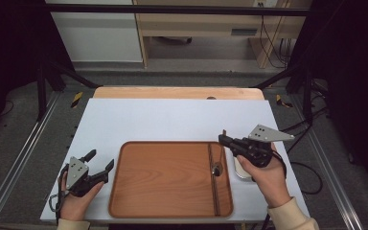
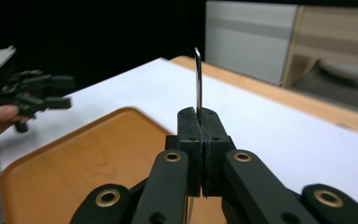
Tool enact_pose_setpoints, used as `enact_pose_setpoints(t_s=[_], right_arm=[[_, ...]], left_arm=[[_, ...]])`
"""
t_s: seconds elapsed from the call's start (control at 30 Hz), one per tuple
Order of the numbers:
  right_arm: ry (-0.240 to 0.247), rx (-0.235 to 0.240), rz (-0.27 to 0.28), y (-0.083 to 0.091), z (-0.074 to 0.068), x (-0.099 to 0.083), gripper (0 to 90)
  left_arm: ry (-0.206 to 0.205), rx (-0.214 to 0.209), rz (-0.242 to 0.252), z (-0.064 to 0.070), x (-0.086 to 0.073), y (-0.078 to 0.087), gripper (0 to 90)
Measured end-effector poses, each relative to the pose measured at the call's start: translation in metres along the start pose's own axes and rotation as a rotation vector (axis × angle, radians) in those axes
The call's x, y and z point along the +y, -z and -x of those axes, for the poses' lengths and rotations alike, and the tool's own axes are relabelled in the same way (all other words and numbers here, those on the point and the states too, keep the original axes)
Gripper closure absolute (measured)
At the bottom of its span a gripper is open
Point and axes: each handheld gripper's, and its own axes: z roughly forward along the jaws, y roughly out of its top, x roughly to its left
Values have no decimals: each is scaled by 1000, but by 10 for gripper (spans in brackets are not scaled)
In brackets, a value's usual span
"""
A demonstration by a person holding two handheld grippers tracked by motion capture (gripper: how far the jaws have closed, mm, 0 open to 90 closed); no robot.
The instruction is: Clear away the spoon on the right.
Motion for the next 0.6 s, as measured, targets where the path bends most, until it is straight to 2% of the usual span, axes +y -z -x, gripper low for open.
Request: enact_pose_setpoints(t_s=[0.3,0.6], right_arm=[[-11,117,-75,-17,-19,-16,895],[-34,197,-144,-27,-27,-23,895]], left_arm=[[-15,-3,-4,2,1,-1,252],[-9,-3,-2,1,0,-1,252]])
